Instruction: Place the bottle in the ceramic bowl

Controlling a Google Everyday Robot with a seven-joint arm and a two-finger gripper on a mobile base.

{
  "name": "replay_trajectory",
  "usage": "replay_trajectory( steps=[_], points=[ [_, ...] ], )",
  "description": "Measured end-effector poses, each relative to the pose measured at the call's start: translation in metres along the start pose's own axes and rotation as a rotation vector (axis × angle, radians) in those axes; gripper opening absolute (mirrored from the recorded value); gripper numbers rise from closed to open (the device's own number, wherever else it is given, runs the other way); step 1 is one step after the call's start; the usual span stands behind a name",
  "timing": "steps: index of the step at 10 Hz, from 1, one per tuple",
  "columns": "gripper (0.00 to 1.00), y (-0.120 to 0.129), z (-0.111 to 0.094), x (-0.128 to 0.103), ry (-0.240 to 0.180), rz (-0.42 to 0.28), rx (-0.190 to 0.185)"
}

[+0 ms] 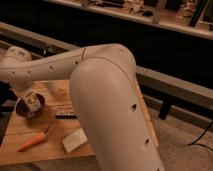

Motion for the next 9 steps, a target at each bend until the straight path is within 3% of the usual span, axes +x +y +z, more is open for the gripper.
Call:
replay_trajectory(
  steps=[6,9],
  points=[
    [0.01,0.005,0.025,0.01,0.002,-0.03,-0.038],
    [0.05,0.006,0.027,0.011,0.008,-0.031,-0.039]
  ],
)
